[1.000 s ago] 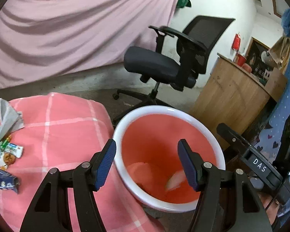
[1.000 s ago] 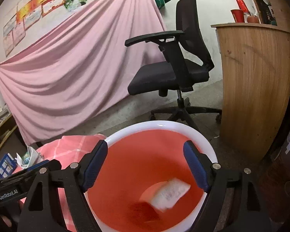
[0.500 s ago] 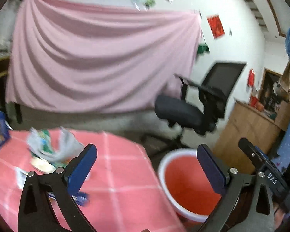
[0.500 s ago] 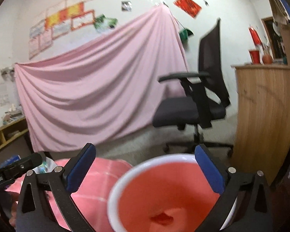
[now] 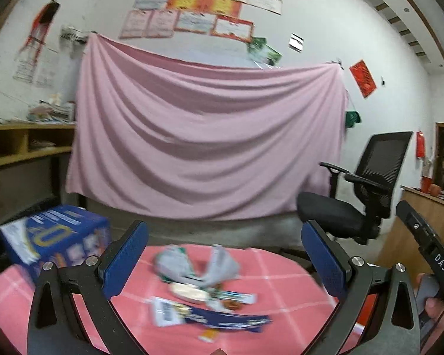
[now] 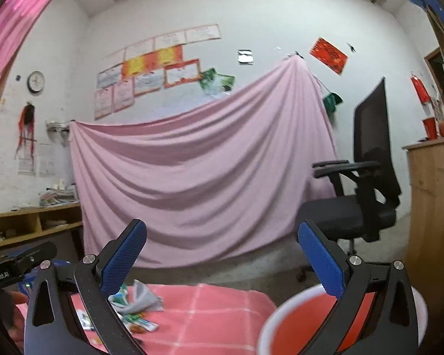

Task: Collect trash
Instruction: 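Move both tools back over the table toward the remaining trash, then grasp the blue snack wrapper with the right tool while the left tool grasps the orange packet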

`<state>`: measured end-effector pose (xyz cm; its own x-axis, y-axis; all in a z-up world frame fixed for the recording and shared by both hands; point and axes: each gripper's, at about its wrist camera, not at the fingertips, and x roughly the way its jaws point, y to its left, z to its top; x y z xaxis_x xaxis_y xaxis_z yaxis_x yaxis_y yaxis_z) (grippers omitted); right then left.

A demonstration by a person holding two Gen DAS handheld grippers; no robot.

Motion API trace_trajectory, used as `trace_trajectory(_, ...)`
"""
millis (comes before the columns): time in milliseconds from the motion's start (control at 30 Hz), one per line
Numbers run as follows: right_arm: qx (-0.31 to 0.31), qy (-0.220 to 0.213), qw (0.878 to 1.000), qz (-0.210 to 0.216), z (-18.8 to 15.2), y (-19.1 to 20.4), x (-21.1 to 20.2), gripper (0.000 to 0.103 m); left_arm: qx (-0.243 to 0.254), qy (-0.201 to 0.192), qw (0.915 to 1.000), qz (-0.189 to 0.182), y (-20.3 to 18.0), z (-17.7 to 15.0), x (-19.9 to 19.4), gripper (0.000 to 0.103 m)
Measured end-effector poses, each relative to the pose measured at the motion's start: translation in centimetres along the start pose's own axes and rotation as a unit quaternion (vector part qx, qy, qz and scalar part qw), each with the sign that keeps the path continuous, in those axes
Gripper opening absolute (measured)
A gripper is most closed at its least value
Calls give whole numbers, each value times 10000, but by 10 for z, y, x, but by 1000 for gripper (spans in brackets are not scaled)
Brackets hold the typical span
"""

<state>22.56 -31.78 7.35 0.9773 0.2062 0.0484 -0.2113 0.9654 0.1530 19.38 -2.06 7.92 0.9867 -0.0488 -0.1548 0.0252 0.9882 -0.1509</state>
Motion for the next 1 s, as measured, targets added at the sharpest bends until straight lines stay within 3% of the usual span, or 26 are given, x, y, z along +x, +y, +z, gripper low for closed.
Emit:
trace_trajectory(133,-165,40,9997,193,-7,24,11,103,36,-56,9997,228,31,-3,-9,101)
trace_trajectory(233,-324,313,9983,363,-16,40,24,103,53,93,9992,381,52,-11,-10,101)
trace_trajectory(500,-716,1598,9794,1003,-42,68,63,103,-185,941,9918,847,85,-40,11,101)
trace_trajectory(600,-911,2153,9649,1198,-56,80,74,103,-240,1426,9835,1084,94,-49,25,101)
trace_trajectory(733,-1046,2970,9353,1613,-79,93,87,99,-438,1872,9736,1233,109,-60,34,101)
trace_trajectory(900,-1323,3854,8931,1907,-108,108,102,95,-626,2066,9689,1213,119,-66,37,101)
trace_trajectory(1000,-1285,4259,8744,1939,-119,110,113,83,-637,2132,9680,1159,118,-68,37,101)
